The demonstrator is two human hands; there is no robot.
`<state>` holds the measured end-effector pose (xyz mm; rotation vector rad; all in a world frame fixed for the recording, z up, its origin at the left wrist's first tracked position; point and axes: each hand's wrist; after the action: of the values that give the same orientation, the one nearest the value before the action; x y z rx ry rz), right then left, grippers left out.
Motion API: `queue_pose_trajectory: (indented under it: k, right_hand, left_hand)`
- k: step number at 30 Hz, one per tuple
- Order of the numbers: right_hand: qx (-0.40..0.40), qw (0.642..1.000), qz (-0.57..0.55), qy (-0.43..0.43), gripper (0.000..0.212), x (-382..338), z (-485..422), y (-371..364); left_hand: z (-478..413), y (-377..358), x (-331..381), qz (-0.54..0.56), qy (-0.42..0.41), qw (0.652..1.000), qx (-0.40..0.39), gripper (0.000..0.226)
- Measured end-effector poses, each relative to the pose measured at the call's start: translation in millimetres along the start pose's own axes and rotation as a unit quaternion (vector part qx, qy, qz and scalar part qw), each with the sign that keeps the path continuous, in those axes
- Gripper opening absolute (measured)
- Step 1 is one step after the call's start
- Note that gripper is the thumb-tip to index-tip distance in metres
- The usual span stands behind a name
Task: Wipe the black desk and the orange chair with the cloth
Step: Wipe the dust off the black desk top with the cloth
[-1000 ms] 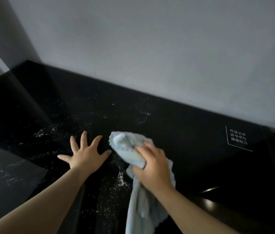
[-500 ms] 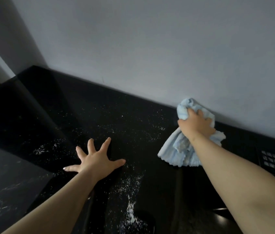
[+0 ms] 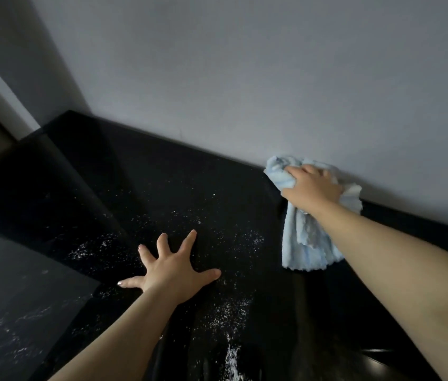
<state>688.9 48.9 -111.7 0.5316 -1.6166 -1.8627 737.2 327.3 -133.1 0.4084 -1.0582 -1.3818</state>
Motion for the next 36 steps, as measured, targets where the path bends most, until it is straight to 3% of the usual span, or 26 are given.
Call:
queue_pose_trajectory:
  k: [3,6,9,10,12,13,15,17,23,27,28,30,32,34,36]
  right_hand:
    - [0.011,0.996,0.047,0.075,0.053,-27,8,-4]
    - [0.021,0.978,0.038,0.204,0.052,-31,45,-13]
    - [0.034,0.924,-0.051,0.379,0.049,-25,95,-20]
    - [0.077,0.911,-0.08,0.398,0.046,-19,97,-18]
    - [0.164,0.932,-0.125,0.298,0.041,-2,68,-14]
    - [0.16,0.956,-0.126,0.213,0.044,5,48,-9]
    - [0.059,0.994,-0.061,0.074,0.053,11,17,-4]
    - [0.001,0.999,-0.015,0.03,0.055,-2,6,-11]
    - [0.065,0.975,-0.016,0.211,0.048,-22,93,-33]
    - [0.046,0.924,-0.142,0.352,0.052,-7,148,-38]
    - [0.07,0.926,-0.177,0.327,0.052,0,139,-34]
    - [0.108,0.961,-0.179,0.182,0.05,13,110,-24]
    - [0.075,0.992,-0.076,0.06,0.05,12,96,-22]
    - [0.06,0.996,0.002,0.069,0.049,-5,111,-30]
    - [0.077,0.988,0.011,0.133,0.051,-24,146,-42]
  left_hand:
    - [-1,-1,0,0.003,0.001,1.0,-0.001,0.097]
    - [-1,-2,-1,0.005,0.002,1.0,0.005,0.097]
    - [1,-3,-2,0.0,-0.006,1.0,0.012,0.096]
    - [1,-3,-3,0.0,-0.008,1.0,0.013,0.096]
    - [1,-3,-3,0.001,-0.007,1.0,0.008,0.096]
    - [1,-2,-3,0.001,-0.006,1.0,0.003,0.096]
    - [1,-1,-2,0.004,-0.005,1.0,-0.002,0.096]
    - [1,-1,-1,0.008,-0.004,1.0,0.0,0.096]
    - [1,-3,-4,0.009,-0.006,1.0,0.005,0.094]
    - [3,1,-15,0.037,-0.027,0.999,0.001,0.073]
    - [4,4,-18,0.061,-0.031,0.998,-0.002,0.064]
    - [8,10,-28,0.084,-0.042,0.996,0.006,0.051]
    - [19,8,-43,0.055,-0.074,0.995,0.027,0.047]
    - [34,0,-59,0.029,-0.105,0.993,0.041,0.046]
    - [49,-10,-75,0.013,-0.115,0.991,0.064,0.047]
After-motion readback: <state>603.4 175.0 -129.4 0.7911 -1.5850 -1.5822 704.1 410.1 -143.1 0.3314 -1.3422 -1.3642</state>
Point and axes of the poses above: each hand's wrist, its own z-axis away from the middle knuckle, its own y-axis out of the back of the hand, x = y × z, and after that the axes turned 12 degrees about z, right-handed
